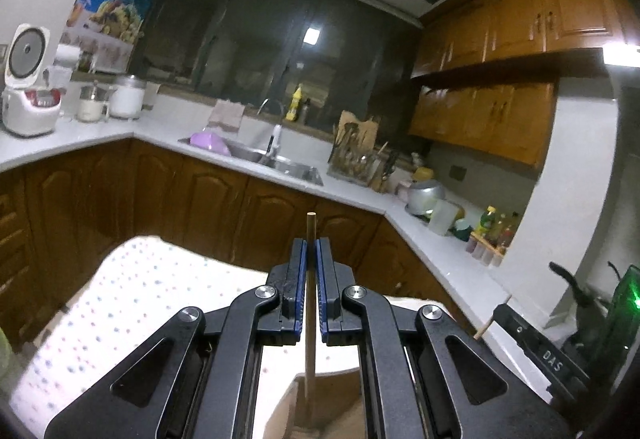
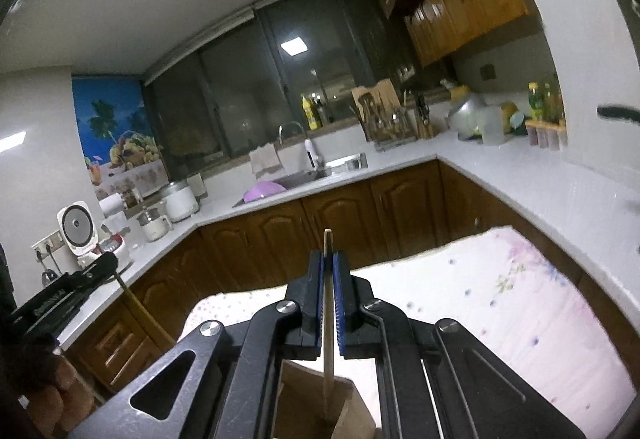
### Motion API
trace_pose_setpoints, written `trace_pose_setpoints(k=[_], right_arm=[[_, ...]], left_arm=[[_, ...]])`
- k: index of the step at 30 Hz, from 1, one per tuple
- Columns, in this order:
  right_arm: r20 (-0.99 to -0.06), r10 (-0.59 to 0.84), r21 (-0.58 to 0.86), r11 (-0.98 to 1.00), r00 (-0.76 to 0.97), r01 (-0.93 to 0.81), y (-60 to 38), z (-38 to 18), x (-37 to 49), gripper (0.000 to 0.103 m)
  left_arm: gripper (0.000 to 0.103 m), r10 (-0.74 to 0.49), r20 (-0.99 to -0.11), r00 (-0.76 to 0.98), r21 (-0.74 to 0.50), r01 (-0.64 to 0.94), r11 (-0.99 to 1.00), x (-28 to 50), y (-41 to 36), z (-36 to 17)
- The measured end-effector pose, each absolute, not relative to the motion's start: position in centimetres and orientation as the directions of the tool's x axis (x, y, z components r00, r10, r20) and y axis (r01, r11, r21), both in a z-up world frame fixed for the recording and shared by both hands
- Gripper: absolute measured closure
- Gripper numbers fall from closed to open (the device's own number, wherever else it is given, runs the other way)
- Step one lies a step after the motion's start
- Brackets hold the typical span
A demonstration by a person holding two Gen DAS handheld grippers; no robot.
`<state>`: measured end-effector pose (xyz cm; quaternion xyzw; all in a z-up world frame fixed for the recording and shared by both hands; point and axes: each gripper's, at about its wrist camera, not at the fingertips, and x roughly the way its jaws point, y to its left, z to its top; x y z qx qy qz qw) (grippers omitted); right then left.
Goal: Organize utensils
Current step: 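Lower the chopsticks into the holder and open both tools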
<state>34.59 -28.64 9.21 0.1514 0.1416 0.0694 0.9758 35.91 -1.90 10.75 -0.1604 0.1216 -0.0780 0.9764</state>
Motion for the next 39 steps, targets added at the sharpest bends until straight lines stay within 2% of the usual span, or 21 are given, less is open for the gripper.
trace_pose_setpoints(k=[5,12,28,31,33,35,37,39], right_arm=[[-0.268,0.181,0.328,0.941,0.946,-0.087,-28.4,7.2,35.2,0.098],[-0.262,0.179,0.324,0.942,0.948,-0.088,-28.7,6.8,35.2,0.098],[-0.315,0.201,0.338,0.937,0.928,-0.088,-29.4,6.6,35.9,0.098],[-0.322,0.207,0.338,0.937,0.924,-0.092,-29.4,6.7,35.9,0.093],[-0.323,0.207,0.337,0.937,0.923,-0.093,-29.4,6.7,35.9,0.093],[-0.325,0.207,0.339,0.936,0.923,-0.091,-29.4,6.7,36.0,0.092],[-0.331,0.209,0.344,0.935,0.92,-0.088,-29.6,6.6,35.9,0.086],[-0.33,0.221,0.359,0.929,0.918,-0.095,-29.7,6.6,35.7,0.056]], left_arm=[[0.099,-0.211,-0.218,0.953,-0.355,0.125,0.927,37.1,-1.8,8.2],[0.098,-0.234,-0.259,0.937,-0.321,0.145,0.936,37.8,-3.0,6.0],[0.096,-0.238,-0.322,0.917,-0.282,0.147,0.948,38.5,-3.1,6.5],[0.085,-0.232,-0.33,0.915,-0.278,0.141,0.95,38.5,-3.0,6.4],[0.063,-0.22,-0.331,0.918,-0.275,0.129,0.953,38.4,-2.9,6.4],[0.06,-0.21,-0.329,0.921,-0.274,0.12,0.954,38.2,-2.8,6.4],[0.058,-0.213,-0.337,0.917,-0.275,0.121,0.954,38.1,-2.7,6.5],[0.052,-0.21,-0.34,0.917,-0.273,0.117,0.955,38.0,-2.6,6.5]])
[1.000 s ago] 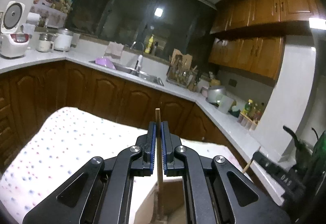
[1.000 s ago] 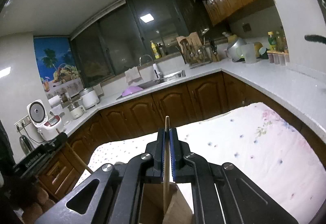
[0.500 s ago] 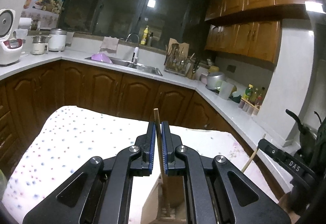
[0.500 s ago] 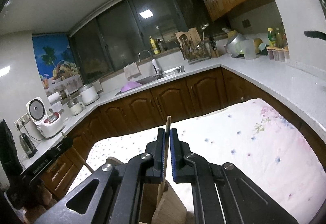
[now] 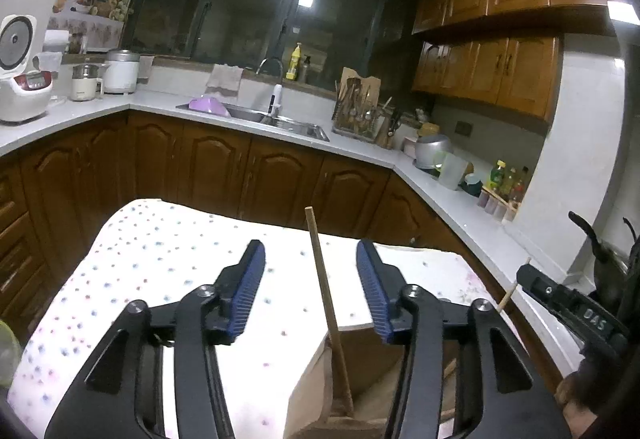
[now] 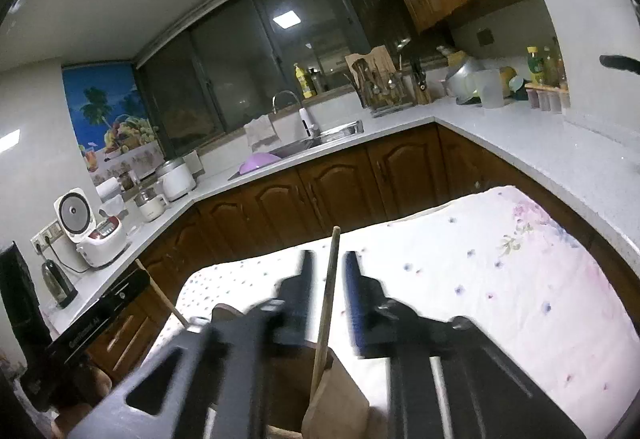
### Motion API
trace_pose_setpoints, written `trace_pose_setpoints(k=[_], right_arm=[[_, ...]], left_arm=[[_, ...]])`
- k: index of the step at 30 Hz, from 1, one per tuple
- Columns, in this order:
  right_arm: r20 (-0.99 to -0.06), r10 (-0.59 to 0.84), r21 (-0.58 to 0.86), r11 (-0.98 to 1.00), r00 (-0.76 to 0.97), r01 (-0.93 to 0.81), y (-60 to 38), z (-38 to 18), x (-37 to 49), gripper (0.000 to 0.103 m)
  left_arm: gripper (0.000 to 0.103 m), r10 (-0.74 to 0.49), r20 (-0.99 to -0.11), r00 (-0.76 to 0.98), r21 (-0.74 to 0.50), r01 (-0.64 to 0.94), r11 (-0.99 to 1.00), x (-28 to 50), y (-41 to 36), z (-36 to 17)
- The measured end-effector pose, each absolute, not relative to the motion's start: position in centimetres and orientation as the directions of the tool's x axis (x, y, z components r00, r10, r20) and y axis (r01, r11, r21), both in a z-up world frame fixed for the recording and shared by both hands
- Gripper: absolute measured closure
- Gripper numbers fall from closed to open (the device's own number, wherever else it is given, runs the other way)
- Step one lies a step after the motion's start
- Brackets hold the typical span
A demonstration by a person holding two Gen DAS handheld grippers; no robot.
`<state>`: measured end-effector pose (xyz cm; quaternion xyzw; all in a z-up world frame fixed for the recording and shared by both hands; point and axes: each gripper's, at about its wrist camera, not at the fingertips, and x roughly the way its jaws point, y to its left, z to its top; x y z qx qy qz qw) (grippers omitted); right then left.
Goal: Organize utensils
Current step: 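Lower the chopsticks into the holder and open both tools, then withdraw both tools from the holder back toward the utensils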
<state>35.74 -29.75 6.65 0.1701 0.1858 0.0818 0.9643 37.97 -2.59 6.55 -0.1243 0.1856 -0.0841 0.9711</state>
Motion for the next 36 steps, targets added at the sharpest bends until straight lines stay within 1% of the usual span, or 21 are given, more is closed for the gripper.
trace_pose_setpoints(k=[1,2,3,4,5,6,7,8,9,13,20,26,31,36], right_arm=[[-0.327,0.225,0.363,0.927,0.918,-0.097,-29.8,6.7,35.6,0.051],[-0.325,0.226,0.364,0.926,0.918,-0.099,-29.9,6.6,35.4,0.047],[-0.324,0.227,0.364,0.926,0.918,-0.101,-30.0,6.7,35.0,0.047],[-0.326,0.23,0.365,0.925,0.917,-0.103,-30.1,6.6,34.9,0.047],[-0.326,0.237,0.368,0.923,0.915,-0.109,-30.1,6.7,34.6,0.042],[-0.325,0.243,0.371,0.922,0.914,-0.113,-30.1,6.7,34.2,0.032],[-0.322,0.245,0.371,0.921,0.915,-0.116,-30.1,6.6,33.7,0.026],[-0.317,0.246,0.37,0.921,0.916,-0.12,-30.1,6.6,33.4,0.016],[-0.313,0.247,0.365,0.923,0.917,-0.125,-30.1,6.6,32.7,0.014],[-0.325,0.264,0.363,0.921,0.908,-0.138,-30.0,6.4,31.1,0.014],[-0.357,0.286,0.348,0.924,0.889,-0.158,-29.4,5.7,27.4,0.013],[-0.381,0.295,0.356,0.922,0.876,-0.155,-29.5,4.7,24.4,0.013],[-0.418,0.296,0.367,0.92,0.859,-0.139,-29.6,3.3,22.3,0.013],[-0.449,0.284,0.347,0.929,0.847,-0.127,-29.6,2.5,20.3,0.013]], left_arm=[[0.051,-0.206,-0.339,0.918,-0.269,0.116,0.956,37.7,-2.5,6.6],[0.047,-0.205,-0.34,0.918,-0.267,0.115,0.957,37.5,-2.3,6.6],[0.041,-0.202,-0.343,0.918,-0.265,0.111,0.958,37.2,-2.2,6.7],[0.037,-0.197,-0.345,0.918,-0.264,0.107,0.959,36.9,-2.0,6.7],[0.033,-0.194,-0.346,0.918,-0.263,0.103,0.959,36.6,-1.8,6.7],[0.031,-0.189,-0.348,0.918,-0.26,0.099,0.961,36.2,-1.6,6.7],[0.028,-0.18,-0.353,0.918,-0.254,0.091,0.963,35.8,-1.5,6.7],[0.018,-0.167,-0.363,0.917,-0.244,0.079,0.966,35.4,-1.3,6.7],[0.013,-0.155,-0.37,0.916,-0.236,0.068,0.969,34.9,-1.1,6.7],[0.012,-0.14,-0.382,0.914,-0.218,0.058,0.974,32.9,-0.3,6.3],[0.012,-0.155,-0.421,0.894,-0.191,0.079,0.978,28.5,0.9,5.3],[0.012,-0.19,-0.477,0.858,-0.203,0.103,0.974,25.1,1.8,4.3],[0.012,-0.165,-0.512,0.843,-0.166,0.092,0.982,22.5,1.9,3.2],[0.012,-0.168,-0.544,0.822,-0.17,0.088,0.982,21.2,2.4,1.9]])
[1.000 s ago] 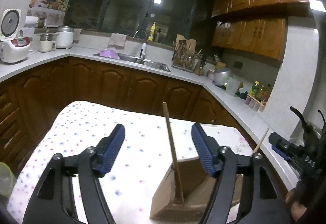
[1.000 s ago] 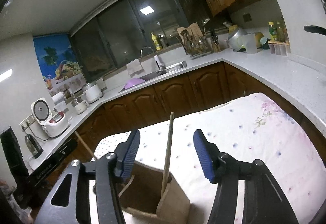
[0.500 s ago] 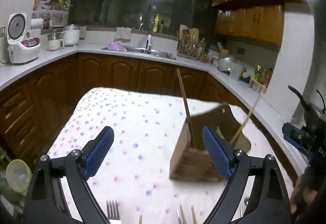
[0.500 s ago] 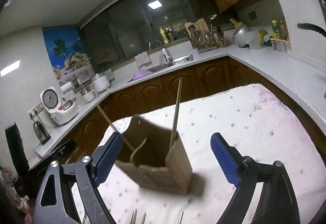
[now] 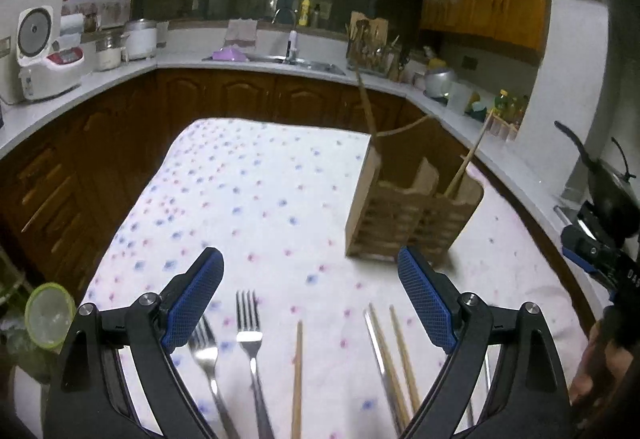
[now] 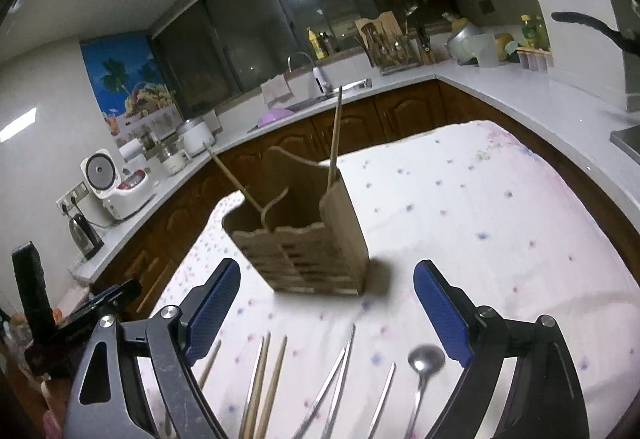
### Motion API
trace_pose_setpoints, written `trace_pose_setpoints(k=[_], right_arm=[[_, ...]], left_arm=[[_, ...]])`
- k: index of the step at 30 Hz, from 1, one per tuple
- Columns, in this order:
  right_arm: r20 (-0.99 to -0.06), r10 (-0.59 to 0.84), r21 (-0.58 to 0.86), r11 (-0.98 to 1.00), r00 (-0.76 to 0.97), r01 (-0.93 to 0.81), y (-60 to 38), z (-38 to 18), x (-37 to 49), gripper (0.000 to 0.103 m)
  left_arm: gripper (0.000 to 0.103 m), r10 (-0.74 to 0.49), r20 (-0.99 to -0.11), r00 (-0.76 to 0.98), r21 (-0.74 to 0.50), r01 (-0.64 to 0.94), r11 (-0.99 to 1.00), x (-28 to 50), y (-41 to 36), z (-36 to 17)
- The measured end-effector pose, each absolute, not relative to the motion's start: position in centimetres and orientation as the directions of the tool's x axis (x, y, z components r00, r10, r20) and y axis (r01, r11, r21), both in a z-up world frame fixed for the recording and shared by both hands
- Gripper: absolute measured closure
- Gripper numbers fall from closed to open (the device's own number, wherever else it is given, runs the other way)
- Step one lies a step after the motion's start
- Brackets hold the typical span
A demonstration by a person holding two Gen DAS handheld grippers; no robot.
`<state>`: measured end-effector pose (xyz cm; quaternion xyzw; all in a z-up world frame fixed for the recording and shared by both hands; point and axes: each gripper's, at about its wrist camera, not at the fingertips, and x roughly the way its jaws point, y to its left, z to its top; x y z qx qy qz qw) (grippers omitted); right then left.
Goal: Organize utensils
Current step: 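Withdraw both tools from the holder back toward the utensils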
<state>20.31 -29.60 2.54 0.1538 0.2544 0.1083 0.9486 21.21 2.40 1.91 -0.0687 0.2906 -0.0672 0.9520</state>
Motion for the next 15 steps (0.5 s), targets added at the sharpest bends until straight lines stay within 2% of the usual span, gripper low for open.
trace_pose_setpoints(k=[15], right_arm=[[-0.559,0.277,0.279,0.95,0.781,-0.138,-28.1,-1.4,18.2,0.013]], left_arm=[[0.012,-0.157,-0.612,0.775,-0.123,0.103,0.987,18.9,2.6,-1.1]])
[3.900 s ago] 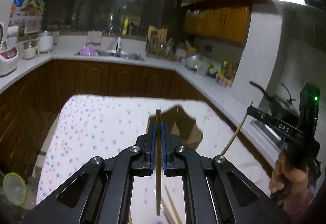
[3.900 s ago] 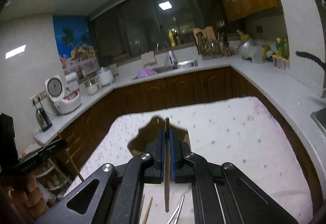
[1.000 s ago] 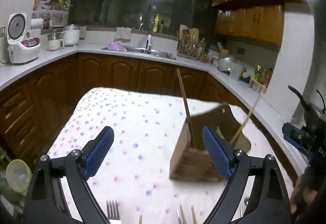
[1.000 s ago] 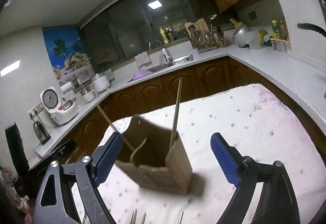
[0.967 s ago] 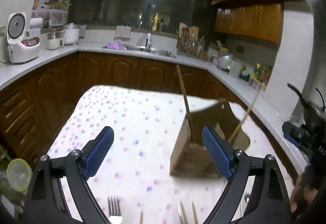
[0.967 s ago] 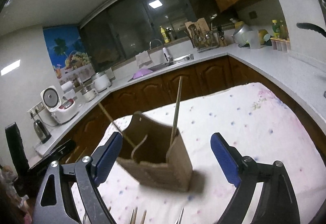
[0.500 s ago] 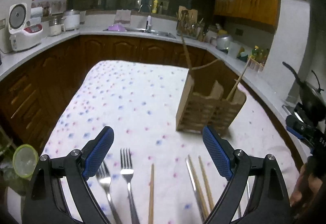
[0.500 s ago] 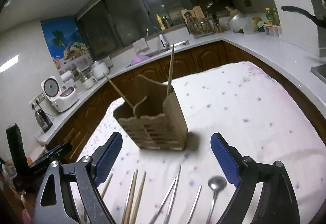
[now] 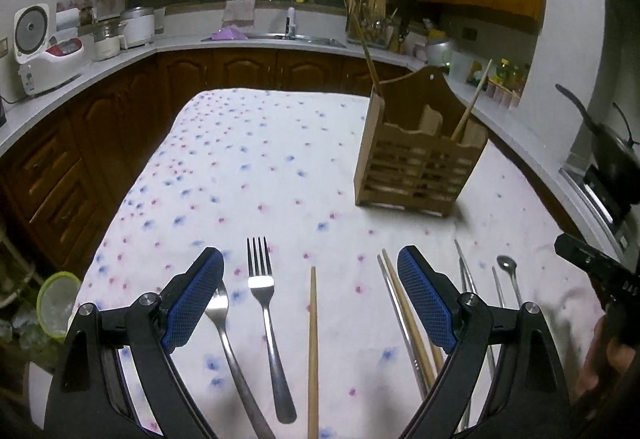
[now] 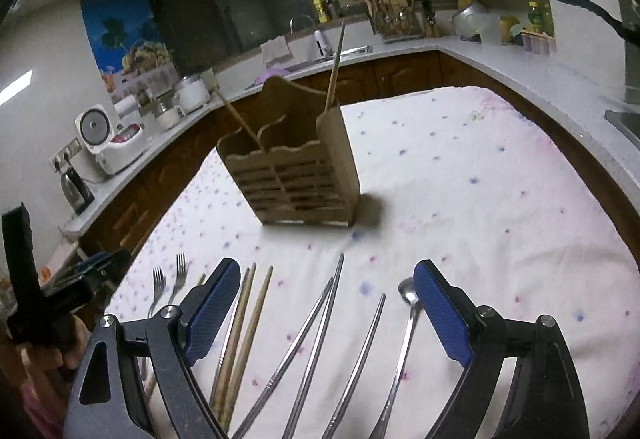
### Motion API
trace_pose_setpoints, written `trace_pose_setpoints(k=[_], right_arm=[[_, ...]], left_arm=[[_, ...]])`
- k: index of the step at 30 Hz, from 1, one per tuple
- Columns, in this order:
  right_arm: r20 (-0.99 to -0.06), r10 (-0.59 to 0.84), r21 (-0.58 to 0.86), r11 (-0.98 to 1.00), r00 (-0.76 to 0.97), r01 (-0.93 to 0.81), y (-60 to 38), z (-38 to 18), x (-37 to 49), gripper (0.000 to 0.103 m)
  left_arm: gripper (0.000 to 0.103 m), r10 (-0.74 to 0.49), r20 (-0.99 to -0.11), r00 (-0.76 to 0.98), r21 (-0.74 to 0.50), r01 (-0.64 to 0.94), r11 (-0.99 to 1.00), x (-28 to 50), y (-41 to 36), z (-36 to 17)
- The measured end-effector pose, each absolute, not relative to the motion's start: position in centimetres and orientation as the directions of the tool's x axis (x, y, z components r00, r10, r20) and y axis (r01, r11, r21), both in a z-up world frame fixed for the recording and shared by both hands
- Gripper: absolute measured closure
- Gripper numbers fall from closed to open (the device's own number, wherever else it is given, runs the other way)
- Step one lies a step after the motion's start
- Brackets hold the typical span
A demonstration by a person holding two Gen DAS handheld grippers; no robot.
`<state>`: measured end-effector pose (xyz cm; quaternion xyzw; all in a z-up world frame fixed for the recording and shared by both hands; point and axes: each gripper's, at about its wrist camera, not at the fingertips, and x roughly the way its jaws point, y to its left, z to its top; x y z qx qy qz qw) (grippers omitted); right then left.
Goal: Organize utensils
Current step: 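Withdraw both tools from the holder back toward the utensils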
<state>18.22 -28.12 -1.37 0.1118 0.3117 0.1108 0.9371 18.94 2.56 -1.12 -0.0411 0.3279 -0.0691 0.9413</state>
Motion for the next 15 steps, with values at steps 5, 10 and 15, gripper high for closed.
trace_pose_setpoints(k=[5,10,15], right_arm=[[-0.575,0.271,0.271,0.953,0.772,-0.132,-27.9,-2.2,18.4,0.026],[-0.604,0.256,0.266,0.957,0.755,-0.112,-27.8,-3.0,19.1,0.049],[-0.62,0.252,0.266,0.958,0.743,-0.103,-27.8,-3.5,19.8,0.058]], left_arm=[[0.012,-0.15,-0.634,0.758,-0.096,0.116,0.989,19.3,2.4,-2.0],[0.021,-0.156,-0.664,0.731,-0.079,0.139,0.987,20.0,1.7,-2.9],[0.031,-0.161,-0.699,0.696,-0.068,0.16,0.985,21.0,1.0,-4.0]])
